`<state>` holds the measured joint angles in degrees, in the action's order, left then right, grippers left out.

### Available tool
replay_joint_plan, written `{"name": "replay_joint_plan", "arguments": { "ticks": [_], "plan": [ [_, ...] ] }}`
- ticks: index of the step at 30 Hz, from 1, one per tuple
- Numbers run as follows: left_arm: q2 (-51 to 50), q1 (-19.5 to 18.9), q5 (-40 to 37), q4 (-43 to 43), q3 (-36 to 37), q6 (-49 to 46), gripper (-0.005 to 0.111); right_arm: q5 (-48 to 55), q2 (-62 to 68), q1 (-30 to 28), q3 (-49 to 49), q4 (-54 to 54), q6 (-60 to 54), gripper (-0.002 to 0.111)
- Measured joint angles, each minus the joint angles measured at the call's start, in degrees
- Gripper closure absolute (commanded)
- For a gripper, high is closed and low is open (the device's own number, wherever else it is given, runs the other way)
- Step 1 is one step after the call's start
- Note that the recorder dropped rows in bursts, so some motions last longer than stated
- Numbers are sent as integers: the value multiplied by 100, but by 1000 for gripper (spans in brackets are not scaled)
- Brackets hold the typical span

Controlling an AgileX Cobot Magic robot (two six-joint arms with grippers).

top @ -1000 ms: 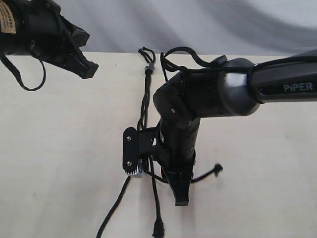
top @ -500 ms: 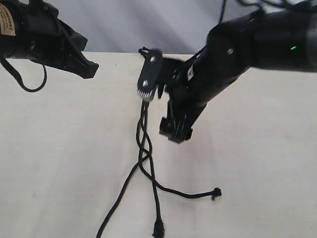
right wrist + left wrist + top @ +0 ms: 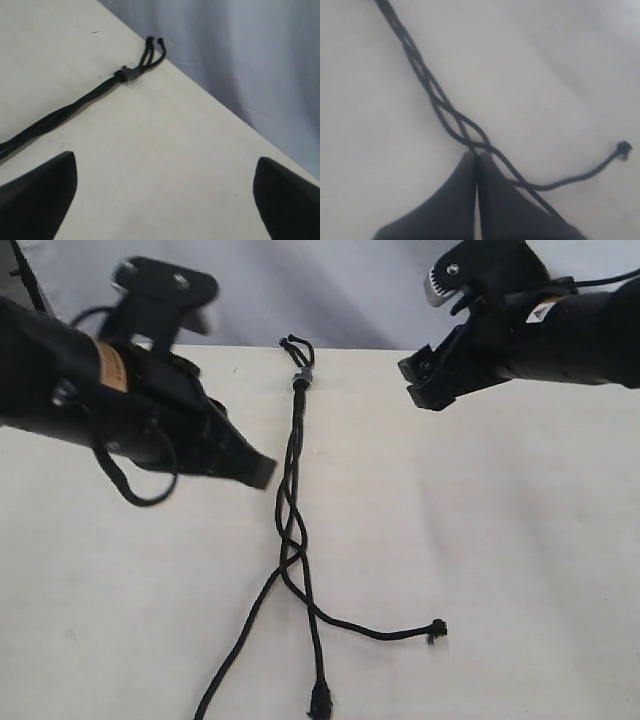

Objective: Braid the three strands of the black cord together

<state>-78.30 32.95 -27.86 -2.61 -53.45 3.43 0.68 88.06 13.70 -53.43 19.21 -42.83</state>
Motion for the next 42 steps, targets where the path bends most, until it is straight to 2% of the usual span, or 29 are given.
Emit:
{"name": "replay_joint_plan", "arguments": {
  "ticks": [3, 6, 8, 10, 13, 22, 25, 30, 36, 42],
  "plan": [
    [-402, 574, 53, -41, 48, -25, 103, -675, 0, -56, 340, 56, 0, 20],
    [-929, 1097, 61, -41, 60, -25, 84, -1534, 0, -64, 589, 83, 0, 20],
    [-1321, 1315, 66, -41, 60, 59, 65, -1955, -9, -64, 625, 83, 0, 20],
    [-1660, 1424, 66, -41, 60, 177, 52, -2222, -9, -64, 625, 83, 3, 20],
    [-2119, 1480, 37, -41, -45, 380, 45, -2449, -9, -64, 625, 83, 50, 20],
    [-3106, 1501, -361, -41, -686, 575, 48, -2587, -9, -64, 625, 83, 109, 20],
    [-3258, 1501, -506, 14, -806, 595, 62, -2602, -9, -64, 625, 83, 109, 20],
    [-3327, 1501, -635, 110, -882, 595, 107, -2602, -9, -64, 625, 83, 124, 20],
    [-3241, 1501, -1003, 130, -1056, 417, 107, -2602, -9, -64, 625, 83, 124, 20],
    [-2881, 1501, -1257, 1023, -1237, 316, 107, -2602, -9, -64, 625, 83, 124, 20]
  ]
}}
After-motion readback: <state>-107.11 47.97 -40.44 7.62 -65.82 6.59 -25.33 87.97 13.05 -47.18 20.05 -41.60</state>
